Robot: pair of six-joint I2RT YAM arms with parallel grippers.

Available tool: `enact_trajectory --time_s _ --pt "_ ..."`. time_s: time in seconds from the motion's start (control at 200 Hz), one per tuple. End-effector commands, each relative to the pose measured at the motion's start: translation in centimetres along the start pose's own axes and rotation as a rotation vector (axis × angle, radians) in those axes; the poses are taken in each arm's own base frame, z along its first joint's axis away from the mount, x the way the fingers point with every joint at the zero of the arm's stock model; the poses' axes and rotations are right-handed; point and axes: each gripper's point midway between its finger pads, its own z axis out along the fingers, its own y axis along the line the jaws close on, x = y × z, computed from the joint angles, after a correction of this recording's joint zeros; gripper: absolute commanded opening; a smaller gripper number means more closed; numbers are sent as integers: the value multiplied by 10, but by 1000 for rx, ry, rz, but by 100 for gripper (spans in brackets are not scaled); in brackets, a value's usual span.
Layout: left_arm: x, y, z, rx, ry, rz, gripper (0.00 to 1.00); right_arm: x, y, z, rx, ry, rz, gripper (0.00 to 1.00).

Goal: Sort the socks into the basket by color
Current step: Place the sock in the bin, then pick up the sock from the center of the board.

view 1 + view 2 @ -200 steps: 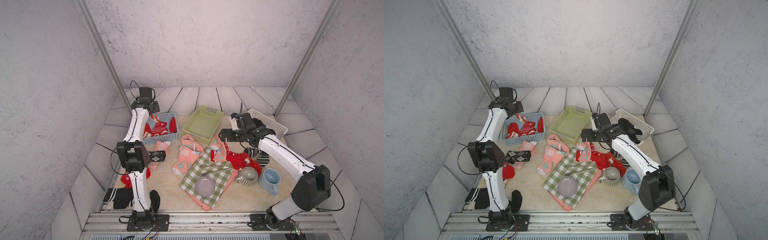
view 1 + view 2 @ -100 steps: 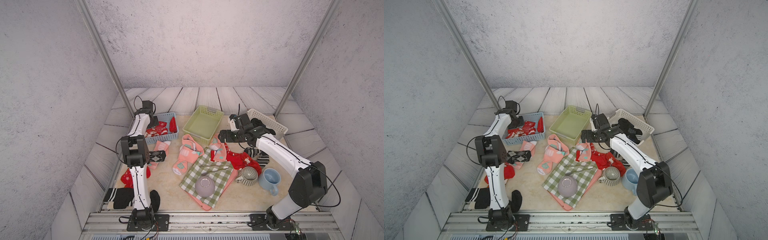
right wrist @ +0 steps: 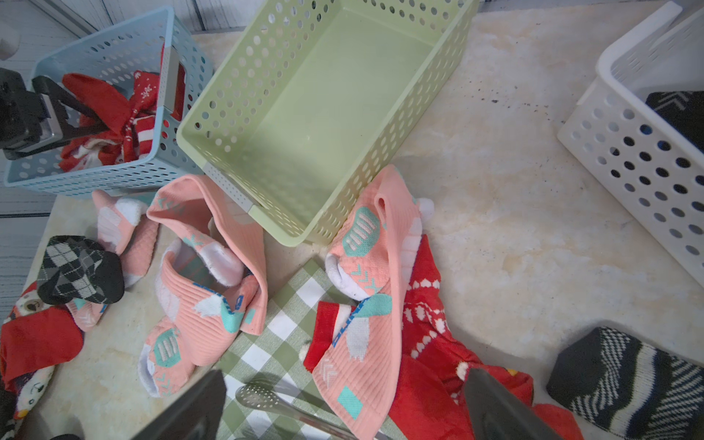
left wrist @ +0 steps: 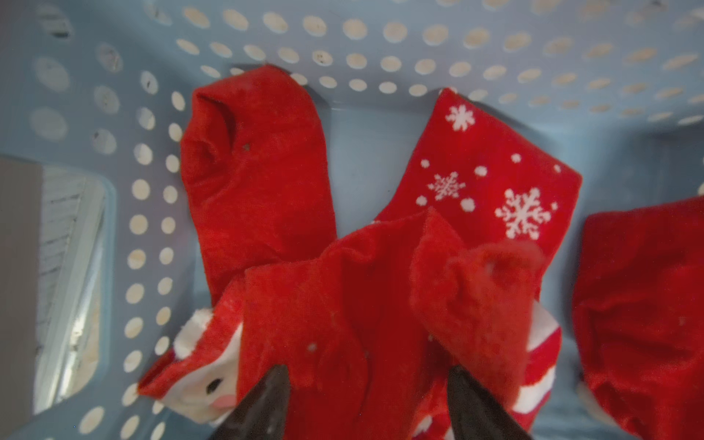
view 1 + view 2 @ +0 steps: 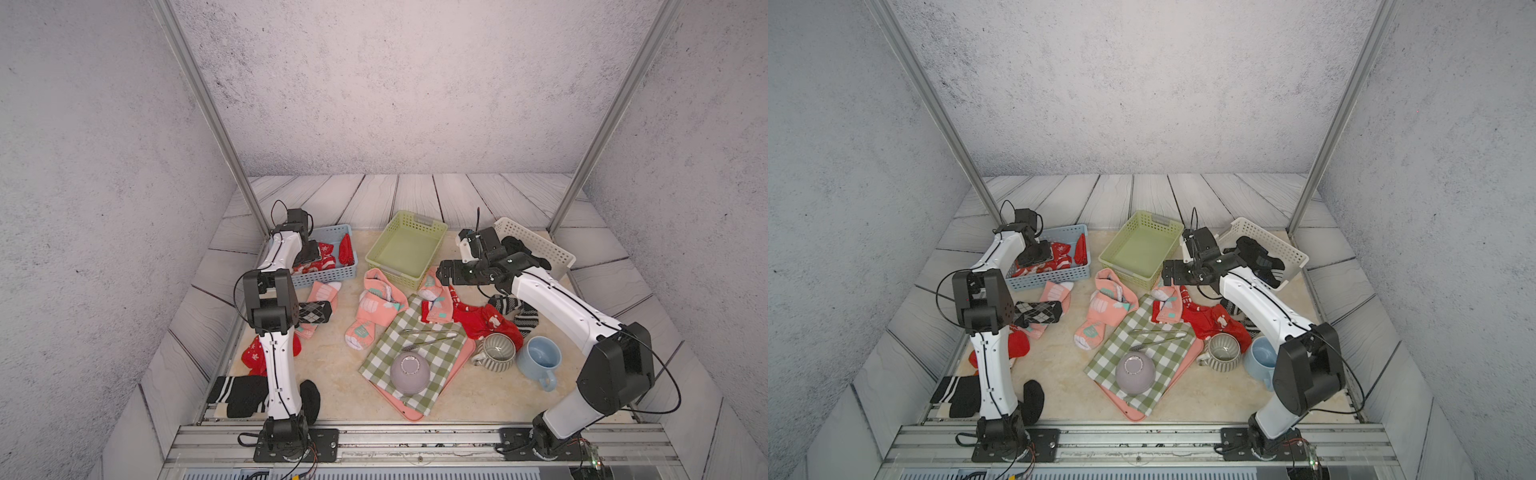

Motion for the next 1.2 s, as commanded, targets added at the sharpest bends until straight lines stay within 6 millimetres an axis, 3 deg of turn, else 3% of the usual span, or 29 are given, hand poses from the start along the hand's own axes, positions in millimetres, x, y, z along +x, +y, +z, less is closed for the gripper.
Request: enact_trajectory --time_s 0.0,0.285,0.445,0.485,0.53,0.666,0.831,1.051,1.196 --pt "1 3 -11 16 -6 -18 76 9 -3 4 16 36 -11 99" --pt "-27 5 -87 59 -198 -50 84 7 2 3 -10 36 -3 99" --pt "-23 6 -126 95 -249 -63 86 5 6 1 -28 33 -5 99" --pt "-21 5 -137 110 -267 -70 96 5 7 -1 -30 31 -7 99" --pt "-15 7 -148 114 -275 -80 97 4 8 -3 -37 27 -10 99" --pt "11 11 -177 142 -287 -117 97 5 11 -7 -56 17 -12 99" --pt "53 18 -193 151 -263 -158 97 10 17 -6 -78 26 -19 99" --pt "116 37 -195 109 -179 -246 97 12 25 -9 -90 30 -33 99" --pt "164 47 -184 83 -82 -316 95 17 23 -8 -77 30 -31 99"
